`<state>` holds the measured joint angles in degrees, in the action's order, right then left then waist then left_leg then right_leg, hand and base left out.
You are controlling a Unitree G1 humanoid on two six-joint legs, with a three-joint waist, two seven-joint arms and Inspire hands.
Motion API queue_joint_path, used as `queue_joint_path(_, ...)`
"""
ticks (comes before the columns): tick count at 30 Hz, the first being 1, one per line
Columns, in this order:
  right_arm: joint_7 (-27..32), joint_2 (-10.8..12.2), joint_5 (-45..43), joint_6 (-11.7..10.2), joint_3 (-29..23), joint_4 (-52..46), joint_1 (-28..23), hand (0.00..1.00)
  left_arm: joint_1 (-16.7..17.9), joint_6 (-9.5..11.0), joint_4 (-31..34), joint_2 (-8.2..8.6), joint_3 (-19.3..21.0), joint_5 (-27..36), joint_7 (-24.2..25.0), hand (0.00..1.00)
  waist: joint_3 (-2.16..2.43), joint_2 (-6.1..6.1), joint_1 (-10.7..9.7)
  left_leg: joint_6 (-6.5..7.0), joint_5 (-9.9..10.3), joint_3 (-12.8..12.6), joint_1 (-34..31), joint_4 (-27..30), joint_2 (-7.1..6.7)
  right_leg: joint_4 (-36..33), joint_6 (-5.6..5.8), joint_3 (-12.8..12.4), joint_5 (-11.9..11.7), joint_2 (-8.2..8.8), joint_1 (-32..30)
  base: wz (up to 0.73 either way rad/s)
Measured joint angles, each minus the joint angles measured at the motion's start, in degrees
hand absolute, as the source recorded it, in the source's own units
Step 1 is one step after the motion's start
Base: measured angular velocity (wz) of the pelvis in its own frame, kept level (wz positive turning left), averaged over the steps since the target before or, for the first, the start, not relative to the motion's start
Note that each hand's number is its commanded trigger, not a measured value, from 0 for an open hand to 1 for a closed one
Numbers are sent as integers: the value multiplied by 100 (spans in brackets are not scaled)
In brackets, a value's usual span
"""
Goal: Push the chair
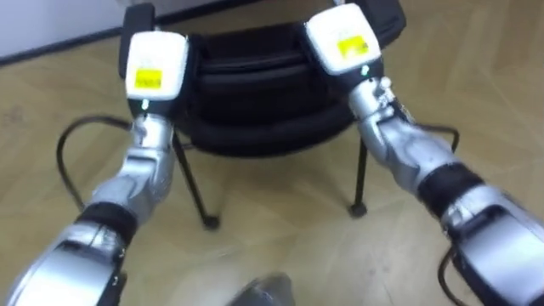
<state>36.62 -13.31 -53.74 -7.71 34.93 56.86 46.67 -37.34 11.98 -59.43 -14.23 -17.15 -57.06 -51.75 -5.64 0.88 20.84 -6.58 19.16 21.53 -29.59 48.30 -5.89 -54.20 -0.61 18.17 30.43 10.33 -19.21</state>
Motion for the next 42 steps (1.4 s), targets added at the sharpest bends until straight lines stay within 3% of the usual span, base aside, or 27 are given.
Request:
queue_joint_path(1, -52, 27, 19, -17, 1, -6, -63, 100, 113, -64, 103, -13, -18, -20, -9, 100, 8, 76, 22, -25, -113, -236, 70, -180, 162, 180, -7, 99, -3, -52, 141, 82)
queue_joint_path(2, -112, 25, 17, -49, 4, -33, -87, 100, 217, -103, 228, -28, -20, -21, -6, 100, 16, 108, 21, -47, -223, -290, 133, -382, 231, 404, -56, 265, -28, -73, 273, 50)
queue_joint_path(6, -252, 4, 18, -95, 43, -75, -119, 100, 355, -167, 354, -11, -21, 16, 75, 100, -12, 160, 82, -65, -438, -473, 277, -780, 284, 665, -102, 292, -52, -83, 454, 29)
queue_joint_path(11, -391, 1, 3, -122, 5, -75, -131, 100, 415, -332, 496, -20, -165, 91, 95, 100, -33, 154, 102, -67, -441, -646, 317, -815, 338, 772, -140, 349, -30, -121, 554, 14)
queue_joint_path(16, -433, -31, -35, -184, -166, -81, -169, 100, 316, -489, 544, 9, -426, 265, 156, 100, -52, 64, -227, 42, -512, -808, 61, -493, 301, 761, -185, 387, 119, -143, 631, 33)
queue_joint_path(18, -442, -34, -43, -227, -262, -73, -192, 100, 266, -554, 534, 28, -490, 289, 165, 100, -47, -19, -431, 105, -535, -952, -129, -183, 311, 648, -140, 461, 202, -121, 652, 45)
queue_joint_path(20, -459, -35, -41, -255, -309, -66, -273, 100, 261, -586, 488, 60, -547, 290, 181, 100, -48, -19, -520, 214, -519, -1181, -190, 25, 326, 422, -94, 422, 332, -37, 653, 28)
queue_joint_path(22, -459, -36, -40, -280, -366, -86, -384, 100, 263, -584, 425, 93, -621, 323, 197, 100, -55, -75, -670, 388, -448, -1417, -199, 194, 324, 200, -31, 316, 424, 7, 671, 16)
queue_joint_path(25, -465, -75, -31, -314, -423, -95, -465, 100, 268, -635, 432, 141, -718, 368, 233, 100, -53, -124, -736, 513, -381, -1546, -219, 289, 345, 8, 35, 202, 460, 85, 611, -3)
queue_joint_path(31, -486, -156, -65, -371, -489, -155, -554, 100, 272, -616, 415, 199, -808, 430, 250, 100, -48, -165, -840, 711, -462, -1777, -200, 175, 302, -10, 193, 15, 298, 219, 503, -7)
queue_joint_path(34, -459, -197, -66, -424, -484, -143, -555, 100, 271, -574, 397, 164, -854, 509, 254, 100, -45, -167, -841, 783, -506, -1925, -181, 70, 299, -8, 262, -101, 218, 311, 422, -13)
queue_joint_path(42, -434, -216, -142, -521, -591, -141, -394, 100, 207, -557, 601, 85, -783, 513, 372, 100, -33, -160, -924, 975, -630, -2201, -367, -101, 313, 109, 447, -390, -23, 365, 63, -12)
